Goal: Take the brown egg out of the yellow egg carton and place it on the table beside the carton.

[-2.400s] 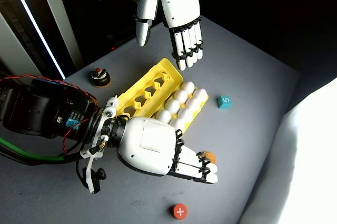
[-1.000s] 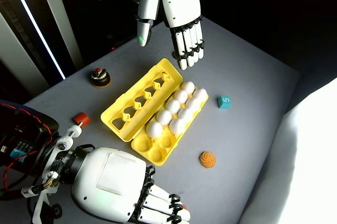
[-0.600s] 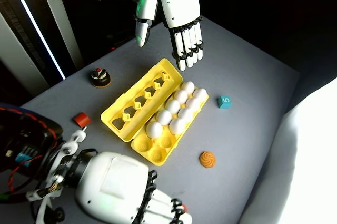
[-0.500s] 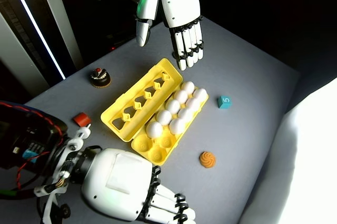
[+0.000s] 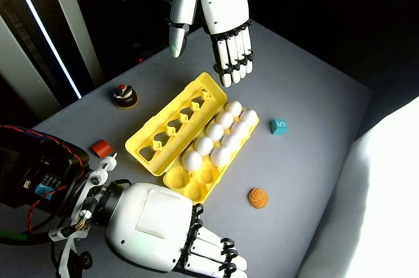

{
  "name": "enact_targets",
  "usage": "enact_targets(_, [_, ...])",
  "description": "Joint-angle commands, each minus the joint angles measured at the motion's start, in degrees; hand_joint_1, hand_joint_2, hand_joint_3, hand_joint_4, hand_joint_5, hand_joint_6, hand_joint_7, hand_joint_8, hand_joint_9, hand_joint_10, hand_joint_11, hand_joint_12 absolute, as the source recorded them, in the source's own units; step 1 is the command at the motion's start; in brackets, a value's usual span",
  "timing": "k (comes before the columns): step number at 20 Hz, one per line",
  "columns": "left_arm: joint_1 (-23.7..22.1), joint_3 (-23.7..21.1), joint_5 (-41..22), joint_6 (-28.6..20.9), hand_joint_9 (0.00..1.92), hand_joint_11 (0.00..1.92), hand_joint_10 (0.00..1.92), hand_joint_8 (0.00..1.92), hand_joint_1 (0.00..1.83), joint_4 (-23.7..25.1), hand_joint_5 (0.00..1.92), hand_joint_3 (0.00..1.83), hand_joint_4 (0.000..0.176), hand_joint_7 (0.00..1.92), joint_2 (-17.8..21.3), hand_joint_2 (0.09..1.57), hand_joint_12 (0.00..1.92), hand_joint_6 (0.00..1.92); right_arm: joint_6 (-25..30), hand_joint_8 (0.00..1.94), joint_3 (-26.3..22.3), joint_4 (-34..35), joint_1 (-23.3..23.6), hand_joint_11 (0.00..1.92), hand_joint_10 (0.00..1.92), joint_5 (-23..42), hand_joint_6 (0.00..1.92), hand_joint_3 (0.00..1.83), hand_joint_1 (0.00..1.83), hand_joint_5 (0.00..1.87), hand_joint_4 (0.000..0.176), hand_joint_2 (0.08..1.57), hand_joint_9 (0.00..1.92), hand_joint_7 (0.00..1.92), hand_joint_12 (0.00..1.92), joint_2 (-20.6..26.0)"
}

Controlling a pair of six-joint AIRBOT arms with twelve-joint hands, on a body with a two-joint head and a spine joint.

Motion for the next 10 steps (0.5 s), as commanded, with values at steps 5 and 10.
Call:
enact_targets(5, [-0.4,-0.2,-1.9,0.0,0.00,0.00,0.00,0.00,0.00,3.0,0.04,0.00,0.000,0.00,-0.1,1.18,0.00,0.00,-0.9,0.00,0.3,-1.5,-0.3,0.00,0.00,4.4,0.00,0.00,0.98,1.12,0.112,0.85,0.06,0.36,0.05,0.4])
enact_targets(10, [-0.4,-0.2,-1.9,0.0,0.00,0.00,0.00,0.00,0.00,3.0,0.04,0.00,0.000,0.01,-0.1,1.18,0.00,0.00,-1.0,0.00,0.3,-1.9,0.2,0.00,0.00,4.6,0.00,0.00,0.92,0.98,0.132,0.83,0.02,0.30,0.00,0.5])
